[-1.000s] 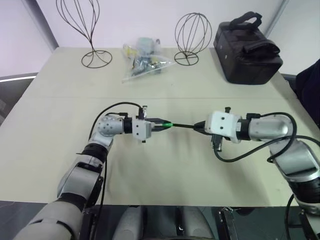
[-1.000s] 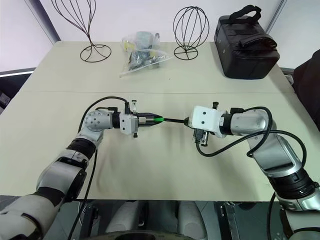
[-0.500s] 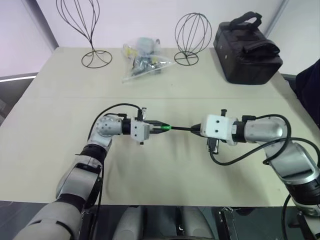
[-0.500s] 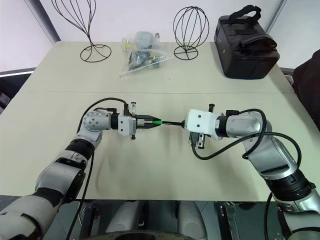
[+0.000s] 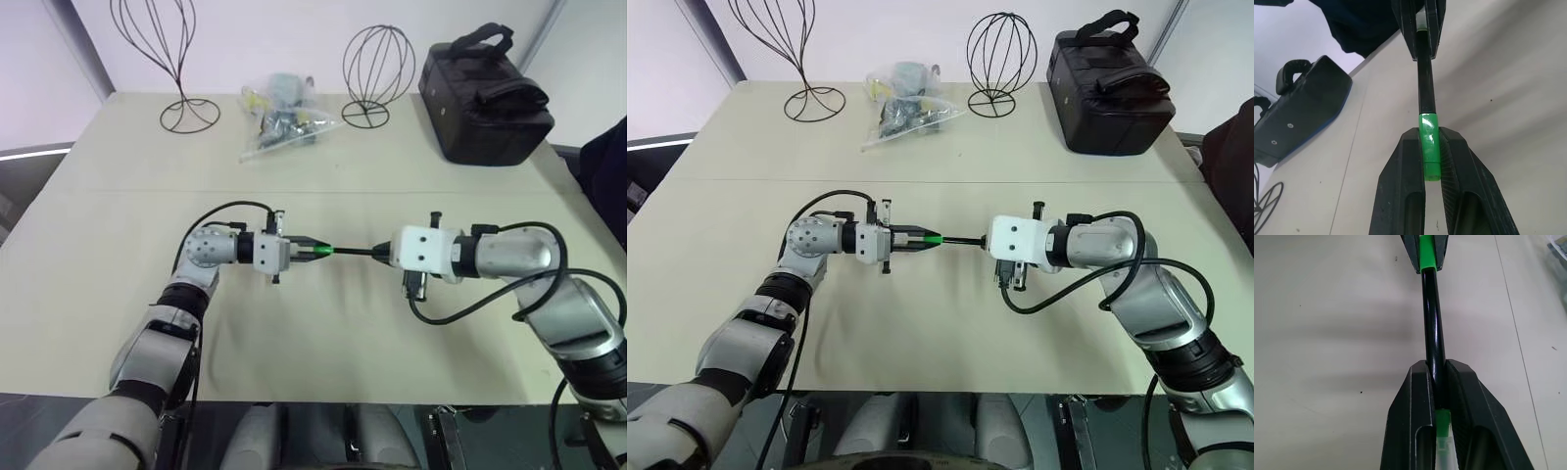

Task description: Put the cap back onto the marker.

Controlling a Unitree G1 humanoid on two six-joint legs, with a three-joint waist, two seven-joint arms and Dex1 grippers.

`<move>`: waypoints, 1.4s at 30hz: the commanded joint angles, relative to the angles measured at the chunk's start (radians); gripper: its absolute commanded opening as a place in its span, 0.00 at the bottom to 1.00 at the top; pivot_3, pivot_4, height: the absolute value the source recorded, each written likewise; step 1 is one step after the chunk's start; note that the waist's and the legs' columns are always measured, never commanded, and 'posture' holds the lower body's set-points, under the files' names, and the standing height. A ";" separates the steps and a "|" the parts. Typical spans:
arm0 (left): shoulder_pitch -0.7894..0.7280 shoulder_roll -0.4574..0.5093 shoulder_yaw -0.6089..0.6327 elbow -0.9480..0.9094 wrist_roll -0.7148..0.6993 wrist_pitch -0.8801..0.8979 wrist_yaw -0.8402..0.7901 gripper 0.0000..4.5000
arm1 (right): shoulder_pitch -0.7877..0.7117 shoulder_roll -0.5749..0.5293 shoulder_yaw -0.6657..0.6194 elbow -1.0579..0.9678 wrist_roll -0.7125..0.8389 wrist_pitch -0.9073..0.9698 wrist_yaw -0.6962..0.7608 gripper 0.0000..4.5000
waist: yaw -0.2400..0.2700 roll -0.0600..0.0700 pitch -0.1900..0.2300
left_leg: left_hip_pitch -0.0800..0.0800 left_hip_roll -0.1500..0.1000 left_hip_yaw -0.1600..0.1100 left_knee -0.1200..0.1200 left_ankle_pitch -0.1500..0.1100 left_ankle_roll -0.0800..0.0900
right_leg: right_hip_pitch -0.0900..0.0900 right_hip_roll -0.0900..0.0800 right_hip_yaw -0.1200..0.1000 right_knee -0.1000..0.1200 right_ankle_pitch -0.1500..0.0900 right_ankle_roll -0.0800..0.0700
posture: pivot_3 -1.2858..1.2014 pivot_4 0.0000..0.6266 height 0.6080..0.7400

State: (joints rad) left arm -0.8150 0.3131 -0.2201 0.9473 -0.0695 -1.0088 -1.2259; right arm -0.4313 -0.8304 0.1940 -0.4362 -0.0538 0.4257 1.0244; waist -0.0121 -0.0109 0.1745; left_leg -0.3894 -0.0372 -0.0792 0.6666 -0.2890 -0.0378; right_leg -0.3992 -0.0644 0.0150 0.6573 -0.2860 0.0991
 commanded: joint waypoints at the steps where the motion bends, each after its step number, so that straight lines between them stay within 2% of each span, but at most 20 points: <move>1: -0.017 -0.050 -0.036 -0.056 -0.003 -0.031 -0.004 0.00 | -0.030 0.032 0.013 -0.065 0.022 -0.048 -0.010 0.01 | 0.000 0.000 0.000 | 0.000 0.000 0.000 0.000 0.000 0.000 | 0.000 0.000 0.000 0.000 0.000 0.000 | 0.52 0.24 1.00; 3: -0.016 -0.050 -0.036 -0.058 -0.006 -0.029 -0.007 0.00 | -0.029 0.030 0.009 -0.063 0.022 -0.049 -0.009 0.01 | 0.000 0.000 0.000 | 0.000 0.000 0.000 0.000 0.000 0.000 | 0.000 0.000 0.000 0.000 0.000 0.000 | 0.52 0.24 1.00; 5: -0.014 -0.049 -0.036 -0.060 -0.010 -0.028 -0.011 0.22 | -0.028 0.026 0.005 -0.061 0.022 -0.051 -0.007 0.00 | 0.000 0.000 0.000 | 0.000 0.000 0.000 0.000 0.000 0.000 | 0.000 0.000 0.000 0.000 0.000 0.000 | 0.52 0.24 1.00; 6: -0.012 -0.047 -0.035 -0.062 -0.015 -0.025 -0.016 0.29 | -0.027 0.024 0.002 -0.058 0.022 -0.053 -0.007 0.00 | 0.001 0.000 0.000 | 0.000 0.000 0.000 0.000 0.000 0.000 | 0.000 0.000 0.000 0.000 0.000 0.000 | 0.52 0.24 1.00; 8: -0.006 -0.042 -0.036 -0.068 -0.023 -0.023 -0.027 0.49 | -0.024 0.020 -0.006 -0.053 0.022 -0.059 -0.005 0.00 | 0.002 -0.001 0.000 | 0.000 0.000 0.000 0.000 0.000 0.000 | 0.000 -0.001 0.000 0.000 0.000 0.000 | 0.52 0.24 1.00; 12: -0.003 -0.033 -0.036 -0.076 -0.035 -0.021 -0.037 0.97 | -0.018 0.011 -0.013 -0.046 0.025 -0.067 -0.005 0.00 | -0.003 0.000 0.000 | -0.001 0.000 0.000 0.001 0.000 0.000 | -0.001 0.000 0.000 0.001 0.000 0.000 | 0.52 0.24 1.00; 13: -0.003 -0.031 -0.035 -0.077 -0.038 -0.018 -0.040 1.00 | -0.017 0.009 -0.014 -0.045 0.026 -0.069 -0.005 0.00 | -0.002 0.000 0.000 | -0.001 0.000 0.000 0.001 0.000 0.000 | -0.002 0.000 0.000 0.001 0.000 0.000 | 0.52 0.24 1.00; 24: 0.003 0.003 -0.015 -0.086 -0.068 0.004 -0.047 1.00 | 0.021 -0.016 -0.039 -0.049 0.045 -0.068 -0.012 0.00 | 0.000 0.000 0.000 | -0.001 0.000 0.000 0.001 0.000 0.000 | -0.002 0.000 0.000 0.002 0.000 0.000 | 0.52 0.24 1.00; 36: 0.028 0.081 0.026 -0.138 -0.107 0.074 -0.048 1.00 | 0.130 -0.070 -0.160 -0.054 0.076 -0.060 -0.034 0.00 | 0.000 0.000 0.000 | -0.001 0.001 0.000 0.001 0.000 0.000 | -0.002 0.000 0.000 0.002 0.000 0.000 | 0.52 0.24 1.00; 42: 0.064 0.115 0.054 -0.184 -0.105 0.154 0.011 1.00 | 0.217 -0.031 -0.265 -0.100 0.117 0.085 -0.123 0.00 | 0.001 0.000 0.000 | -0.001 0.001 0.000 0.001 0.000 0.000 | -0.002 0.000 0.001 0.002 0.000 0.000 | 0.52 0.24 1.00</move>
State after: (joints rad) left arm -0.7534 0.4237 -0.1915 0.7992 -0.1618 -0.8756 -1.2388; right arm -0.2146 -0.8676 -0.0216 -0.4907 0.0457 0.4771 0.9331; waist -0.0112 -0.0113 0.1747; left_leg -0.3904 -0.0359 -0.0792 0.6673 -0.2889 -0.0379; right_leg -0.4009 -0.0646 0.0156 0.6597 -0.2860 0.0990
